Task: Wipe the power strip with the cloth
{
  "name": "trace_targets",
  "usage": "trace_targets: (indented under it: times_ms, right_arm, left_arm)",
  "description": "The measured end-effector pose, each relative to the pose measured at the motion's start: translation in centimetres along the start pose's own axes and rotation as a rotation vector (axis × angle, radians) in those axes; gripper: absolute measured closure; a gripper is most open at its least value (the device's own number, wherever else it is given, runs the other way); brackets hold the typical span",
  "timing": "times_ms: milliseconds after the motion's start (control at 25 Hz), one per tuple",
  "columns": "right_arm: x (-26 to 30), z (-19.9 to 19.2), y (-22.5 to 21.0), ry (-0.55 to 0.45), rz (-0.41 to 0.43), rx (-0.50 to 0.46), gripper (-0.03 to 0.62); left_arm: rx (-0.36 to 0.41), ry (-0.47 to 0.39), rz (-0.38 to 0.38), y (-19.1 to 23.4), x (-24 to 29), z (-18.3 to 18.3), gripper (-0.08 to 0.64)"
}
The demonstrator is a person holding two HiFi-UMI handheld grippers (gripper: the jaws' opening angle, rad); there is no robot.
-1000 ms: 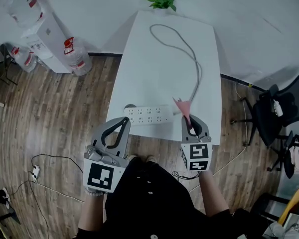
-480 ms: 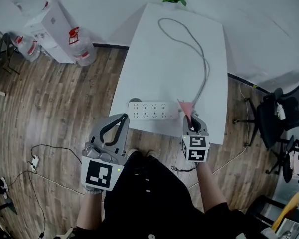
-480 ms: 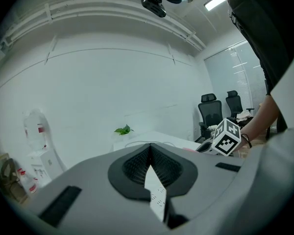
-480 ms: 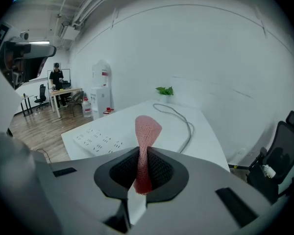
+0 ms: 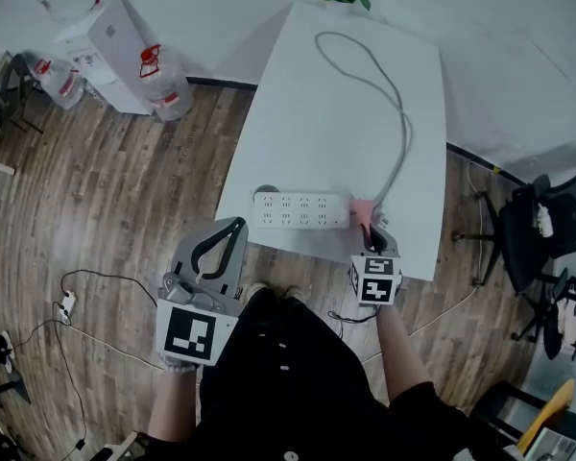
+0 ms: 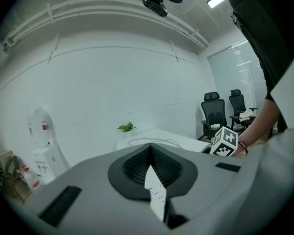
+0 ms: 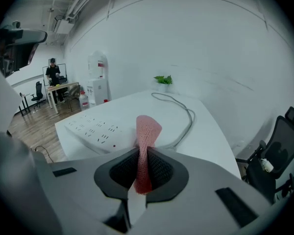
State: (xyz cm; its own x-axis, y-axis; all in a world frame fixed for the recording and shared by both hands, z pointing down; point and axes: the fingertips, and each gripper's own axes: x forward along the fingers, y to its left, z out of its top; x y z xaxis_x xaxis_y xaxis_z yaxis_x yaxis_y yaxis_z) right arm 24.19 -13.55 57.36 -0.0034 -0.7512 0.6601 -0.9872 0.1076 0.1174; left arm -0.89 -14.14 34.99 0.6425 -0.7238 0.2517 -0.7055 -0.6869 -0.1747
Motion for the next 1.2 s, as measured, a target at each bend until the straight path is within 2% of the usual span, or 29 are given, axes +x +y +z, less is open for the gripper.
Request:
trace_targets:
  times_ms: [560,1200]
  right_arm:
    - [1.2,-1.0,1.8,0.035,0.043,0.017,0.537]
    - [1.3,0.1,4.8,0.027,0.1,-0.037,0.537]
  left_arm:
    - [-0.016,0.019,0.011,0.6,-0.5,-0.9,0.549]
    - [-0.017,0.016,0.016,1.0,-1.3,-1.4,0.549]
